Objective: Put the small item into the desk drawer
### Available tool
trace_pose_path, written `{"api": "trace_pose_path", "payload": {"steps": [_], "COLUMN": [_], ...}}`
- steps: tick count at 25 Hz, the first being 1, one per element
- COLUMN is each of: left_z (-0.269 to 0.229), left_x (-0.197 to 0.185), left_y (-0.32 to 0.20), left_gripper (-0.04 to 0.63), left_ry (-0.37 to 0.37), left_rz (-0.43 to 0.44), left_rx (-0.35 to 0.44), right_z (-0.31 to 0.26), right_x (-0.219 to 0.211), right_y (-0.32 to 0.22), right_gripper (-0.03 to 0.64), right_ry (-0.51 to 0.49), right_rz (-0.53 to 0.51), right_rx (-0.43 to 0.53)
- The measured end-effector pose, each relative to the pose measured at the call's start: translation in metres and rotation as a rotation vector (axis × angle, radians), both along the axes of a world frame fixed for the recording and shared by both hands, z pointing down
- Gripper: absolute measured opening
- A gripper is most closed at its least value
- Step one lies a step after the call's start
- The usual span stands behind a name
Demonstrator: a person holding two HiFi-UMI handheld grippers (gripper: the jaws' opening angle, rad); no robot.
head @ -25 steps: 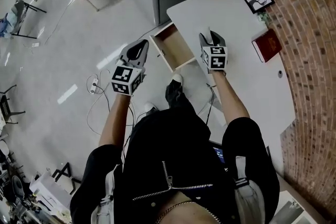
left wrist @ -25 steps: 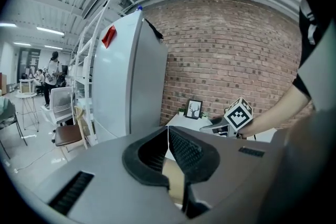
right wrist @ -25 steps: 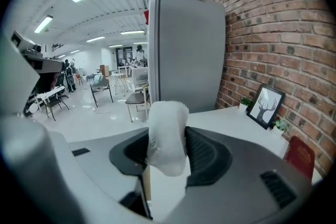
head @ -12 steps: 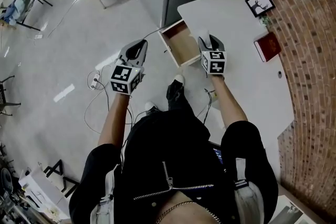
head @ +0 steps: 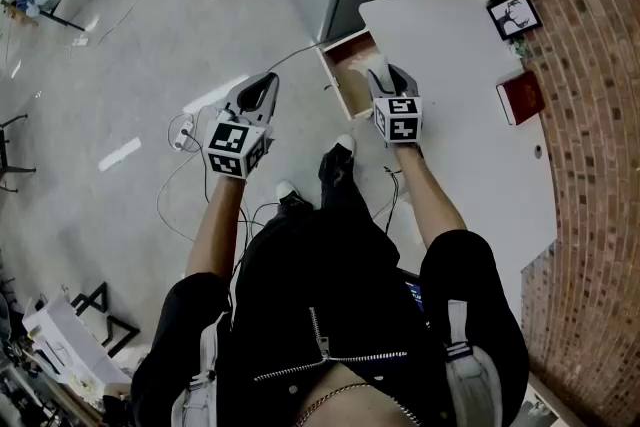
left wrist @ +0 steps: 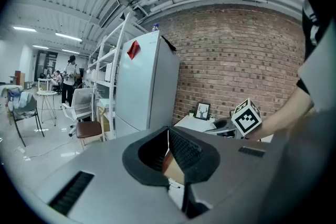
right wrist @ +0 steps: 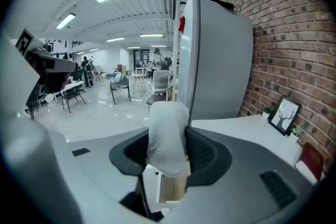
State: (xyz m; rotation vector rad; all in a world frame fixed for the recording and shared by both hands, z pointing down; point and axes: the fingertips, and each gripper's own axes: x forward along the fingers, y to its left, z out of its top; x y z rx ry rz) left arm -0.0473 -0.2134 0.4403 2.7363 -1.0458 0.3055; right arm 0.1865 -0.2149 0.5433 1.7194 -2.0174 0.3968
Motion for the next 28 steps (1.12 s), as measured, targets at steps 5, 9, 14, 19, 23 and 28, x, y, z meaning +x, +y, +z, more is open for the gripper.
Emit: {"api": "trace_pose_path", "payload": {"steps": [5, 9, 14, 19, 23, 28], "left_z": [0.01, 0.02, 0.041, 0.065, 0.076, 0.089], "left_x": [0.005, 0.014, 0.031, 0.049, 0.059, 0.072], "left_y": [-0.002, -0.007, -0.018, -0.031, -0.04, -0.047], "left_gripper": [0.021, 0.021, 0.021, 0.021, 0.021, 0.021], "left_ry": [-0.006, -0.012, -0.035, -0.041, -0.044, -0.042], "left_rz": [0.001, 0.002, 0.008, 0.006, -0.013, -0.024], "left_rx": [-0.019, -0.039, -0.075, -0.115, -0.132, -0.151], "right_z": [0.014, 0.028, 0.05, 0.076, 0.094, 0.119], "right_x": [-0.007, -0.007, -0.009, -0.007, -0.006, -0.001], "right_y": [-0.005, -0.009, -0.019, -0.03, -0.037, -0.044], "right_gripper": [0.176, 0.177, 0.178, 0.178, 0.178, 0.178], "right_ry": [-0.009, -0.012, -0.027, -0.049, -0.064, -0.089], "right_rz": [-0.018, -0.036, -0.061, -0.07, -0.086, -0.084], "right_rx": [-0.025, -0.051, -0.091, -0.132, -0.159, -0.203]}}
